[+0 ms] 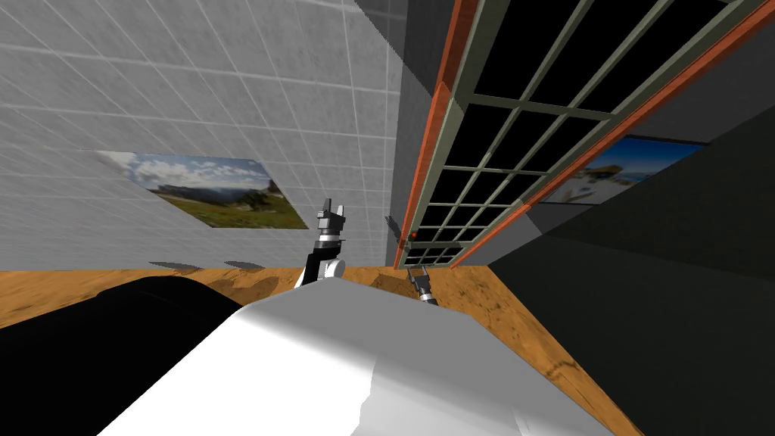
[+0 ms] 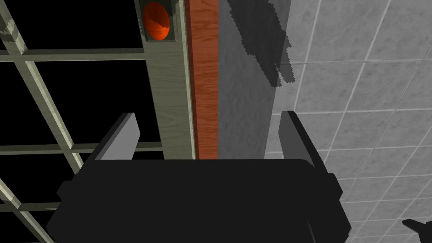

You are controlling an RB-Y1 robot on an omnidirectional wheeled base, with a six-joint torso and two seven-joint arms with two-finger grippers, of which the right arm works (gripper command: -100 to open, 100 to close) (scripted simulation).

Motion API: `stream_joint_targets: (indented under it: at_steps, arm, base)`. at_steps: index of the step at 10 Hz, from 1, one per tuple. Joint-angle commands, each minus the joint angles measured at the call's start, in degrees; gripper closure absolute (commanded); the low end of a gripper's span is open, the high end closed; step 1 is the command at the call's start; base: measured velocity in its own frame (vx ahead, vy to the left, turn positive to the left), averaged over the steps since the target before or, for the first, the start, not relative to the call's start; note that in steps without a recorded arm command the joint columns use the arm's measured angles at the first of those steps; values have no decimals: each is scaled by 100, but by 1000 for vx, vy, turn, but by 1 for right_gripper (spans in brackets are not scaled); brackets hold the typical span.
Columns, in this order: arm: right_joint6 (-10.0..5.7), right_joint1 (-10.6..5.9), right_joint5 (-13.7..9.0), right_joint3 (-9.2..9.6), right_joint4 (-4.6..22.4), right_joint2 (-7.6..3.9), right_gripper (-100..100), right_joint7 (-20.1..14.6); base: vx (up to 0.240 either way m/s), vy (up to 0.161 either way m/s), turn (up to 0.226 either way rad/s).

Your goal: Pull the door open

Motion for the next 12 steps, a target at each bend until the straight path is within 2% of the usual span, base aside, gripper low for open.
stream_joint_targets:
  at_steps: [1,3,5,7,12]
  arm:
    - [-3,-99,-112,-36,133,-121,-100,53]
    - [0,-176,-197,-62,228,-196,-100,90]
    - [10,-392,-435,-136,492,-371,-100,196]
    - [19,-587,-649,-204,731,-490,-100,293]
    - [37,-1103,-1214,-386,1361,-696,-100,560]
  base:
    - [-230,76,212]
    - [-133,36,98]
    - [-120,67,202]
    - [-78,48,176]
    - [21,24,129]
